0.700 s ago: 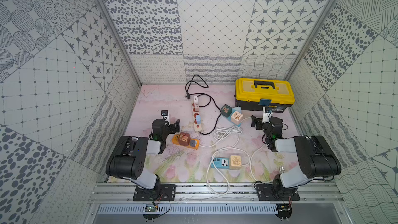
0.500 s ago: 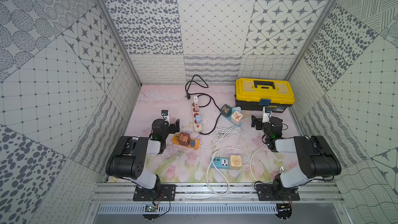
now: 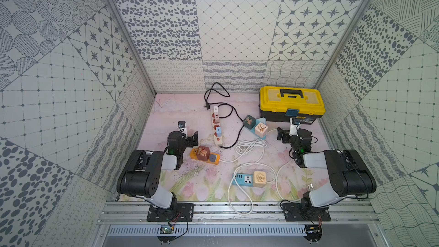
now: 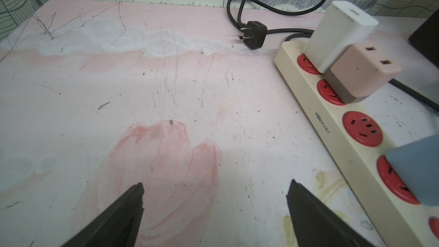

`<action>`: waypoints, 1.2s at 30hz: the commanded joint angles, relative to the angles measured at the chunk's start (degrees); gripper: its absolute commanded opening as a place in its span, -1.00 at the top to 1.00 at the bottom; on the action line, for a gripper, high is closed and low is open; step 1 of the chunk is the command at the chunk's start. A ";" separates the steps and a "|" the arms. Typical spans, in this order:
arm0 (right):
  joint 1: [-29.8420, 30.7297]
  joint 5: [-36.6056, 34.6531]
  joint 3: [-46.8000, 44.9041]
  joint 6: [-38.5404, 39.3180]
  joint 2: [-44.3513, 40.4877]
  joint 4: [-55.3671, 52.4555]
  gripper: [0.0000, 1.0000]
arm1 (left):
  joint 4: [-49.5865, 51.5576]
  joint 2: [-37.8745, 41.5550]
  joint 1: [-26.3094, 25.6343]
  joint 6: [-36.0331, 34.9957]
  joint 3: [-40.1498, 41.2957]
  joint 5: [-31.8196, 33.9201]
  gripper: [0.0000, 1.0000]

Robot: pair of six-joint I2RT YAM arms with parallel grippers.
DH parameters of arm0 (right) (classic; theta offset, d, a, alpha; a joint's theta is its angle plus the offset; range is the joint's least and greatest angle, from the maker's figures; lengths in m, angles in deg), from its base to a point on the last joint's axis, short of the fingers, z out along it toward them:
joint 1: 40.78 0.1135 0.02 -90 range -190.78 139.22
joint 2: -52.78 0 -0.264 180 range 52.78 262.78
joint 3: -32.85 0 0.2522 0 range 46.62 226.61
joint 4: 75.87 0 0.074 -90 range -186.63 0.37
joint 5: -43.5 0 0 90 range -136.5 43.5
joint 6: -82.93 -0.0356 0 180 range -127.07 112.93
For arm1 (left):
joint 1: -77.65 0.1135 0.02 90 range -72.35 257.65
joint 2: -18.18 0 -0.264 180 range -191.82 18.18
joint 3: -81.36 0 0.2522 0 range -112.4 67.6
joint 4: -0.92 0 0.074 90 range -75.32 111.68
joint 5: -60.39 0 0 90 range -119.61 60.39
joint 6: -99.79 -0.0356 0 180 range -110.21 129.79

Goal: Pull the plug off the socket
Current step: Move the socket to the center of the board.

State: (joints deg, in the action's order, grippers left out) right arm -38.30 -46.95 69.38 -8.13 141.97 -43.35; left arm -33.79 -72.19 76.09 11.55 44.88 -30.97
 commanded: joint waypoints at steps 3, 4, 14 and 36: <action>-0.28 -0.41 1.12 -0.08 0.07 1.39 -0.98 | -1.66 -0.18 0.27 -0.05 -0.48 -1.04 -0.97; -0.28 -0.39 1.07 -0.08 -0.02 1.42 -0.98 | -1.70 -0.24 0.28 -0.08 -0.48 -1.15 -0.97; 0.01 0.97 0.74 -2.56 -30.75 -22.65 -0.98 | 18.31 18.94 -0.17 6.69 -3.88 8.84 -0.97; 32.00 24.93 1.76 -8.58 -45.10 -29.37 -0.98 | 27.31 40.09 -4.39 55.43 -3.14 -26.07 -0.98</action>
State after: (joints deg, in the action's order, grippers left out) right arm -15.52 -18.49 70.14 -28.80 94.69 -74.73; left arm -10.20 -34.44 74.06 58.65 42.96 -49.03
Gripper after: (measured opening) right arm 0.991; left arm 0.990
